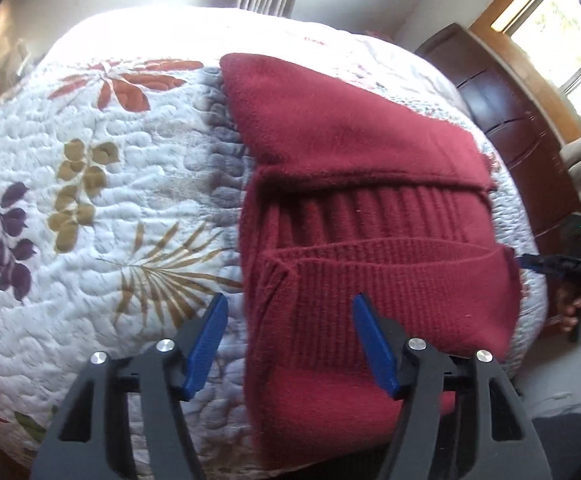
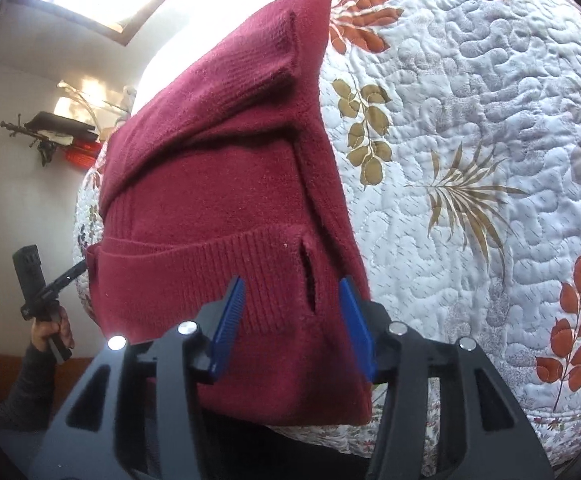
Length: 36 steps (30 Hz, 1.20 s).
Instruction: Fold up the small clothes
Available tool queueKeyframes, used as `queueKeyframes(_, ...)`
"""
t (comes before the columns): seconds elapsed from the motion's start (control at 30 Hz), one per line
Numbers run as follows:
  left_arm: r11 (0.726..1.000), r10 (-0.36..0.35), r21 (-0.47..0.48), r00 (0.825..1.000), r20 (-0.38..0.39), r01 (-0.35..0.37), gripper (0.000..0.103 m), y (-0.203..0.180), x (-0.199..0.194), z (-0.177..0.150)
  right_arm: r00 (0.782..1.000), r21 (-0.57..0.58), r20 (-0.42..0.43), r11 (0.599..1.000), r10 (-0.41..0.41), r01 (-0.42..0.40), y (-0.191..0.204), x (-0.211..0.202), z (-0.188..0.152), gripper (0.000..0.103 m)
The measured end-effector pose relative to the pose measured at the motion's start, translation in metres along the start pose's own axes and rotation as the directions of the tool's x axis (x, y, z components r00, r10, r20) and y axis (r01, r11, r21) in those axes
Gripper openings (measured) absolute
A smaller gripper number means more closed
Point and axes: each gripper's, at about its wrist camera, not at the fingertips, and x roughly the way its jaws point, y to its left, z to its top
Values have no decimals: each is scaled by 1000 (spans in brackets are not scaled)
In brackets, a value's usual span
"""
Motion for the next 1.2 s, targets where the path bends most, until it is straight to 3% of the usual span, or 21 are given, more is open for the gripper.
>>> queueKeyframes(0.13, 1000, -8, 19, 999, -45, 9, 62, -6, 22, 7, 998, -34, -24, 998, -50, 49, 11, 19, 5, 49)
queueKeyframes(0.17, 1000, -2, 29, 999, -51, 4, 57, -7, 24, 7, 998, -44, -21, 998, -52, 52, 13, 20, 6, 31)
queueKeyframes(0.2, 999, 12, 36, 998, -62, -10, 29, -9, 25, 8, 998, -52, -21, 997, -64, 63, 15, 21, 6, 15)
queueKeyframes(0.23, 998, 38, 47, 997, -62, -36, 7, -11, 25, 6, 997, -53, -20, 996, -75, 74, 18, 21, 5, 6)
queueKeyframes(0.4, 988, 121, 93, 993, -6, -120, 6, -24, 11, -1, 994, -56, 67, 995, -84, 87, 25, 1, -4, 6)
queueKeyframes(0.57, 982, 167, 69, 979, 115, -176, 6, -32, -24, -6, 984, -61, 160, 994, -83, 94, 38, -29, -12, 5)
queueKeyframes(0.73, 977, 183, 49, 932, 313, -208, 6, -61, -81, -11, 947, -37, 313, 996, -68, 84, 47, -76, -15, 5)
queueKeyframes(0.83, 982, 166, 36, 929, 330, -188, 6, -64, -84, -3, 944, -8, 322, 997, -68, 75, 43, -84, -8, 5)
queueKeyframes(0.93, 976, 166, 72, 912, 374, -207, 6, -75, -99, 6, 923, -81, 382, 993, -52, 89, 68, -106, -3, 5)
queueKeyframes(1.1, 982, 145, 51, 894, 423, -183, 6, -68, -117, 28, 907, -90, 421, 993, -30, 75, 78, -127, 15, 5)
queueKeyframes(1.2, 983, 143, 47, 894, 424, -180, 6, -64, -113, 37, 907, -109, 419, 988, -50, 105, 83, -128, 27, 5)
